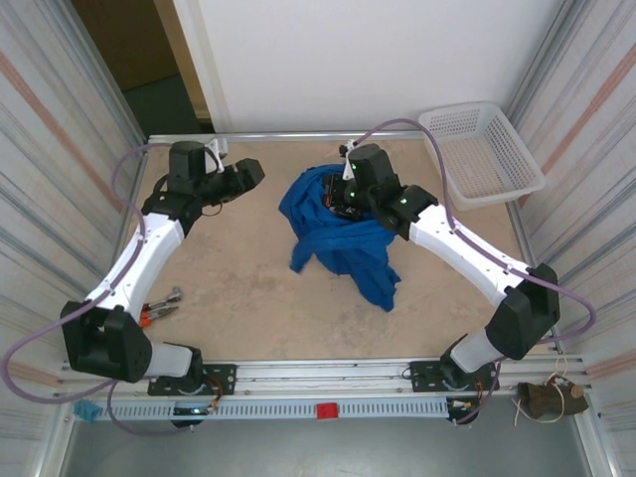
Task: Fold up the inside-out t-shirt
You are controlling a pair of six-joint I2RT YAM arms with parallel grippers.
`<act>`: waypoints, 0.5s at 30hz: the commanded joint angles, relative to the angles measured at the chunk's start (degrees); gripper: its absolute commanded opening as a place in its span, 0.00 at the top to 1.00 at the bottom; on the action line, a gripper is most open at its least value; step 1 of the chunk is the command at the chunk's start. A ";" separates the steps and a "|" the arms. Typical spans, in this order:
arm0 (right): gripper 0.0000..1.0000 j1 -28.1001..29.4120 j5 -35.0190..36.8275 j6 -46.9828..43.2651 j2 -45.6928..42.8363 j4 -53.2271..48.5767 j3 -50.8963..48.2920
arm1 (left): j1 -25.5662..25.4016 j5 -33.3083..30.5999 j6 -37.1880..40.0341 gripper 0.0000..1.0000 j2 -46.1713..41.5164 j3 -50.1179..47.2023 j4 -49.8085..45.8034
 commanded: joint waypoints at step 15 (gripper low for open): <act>1.00 -5.53 -3.74 5.21 0.04 -0.19 12.91 | -37.89 -33.92 5.95 0.29 -0.25 -9.79 14.61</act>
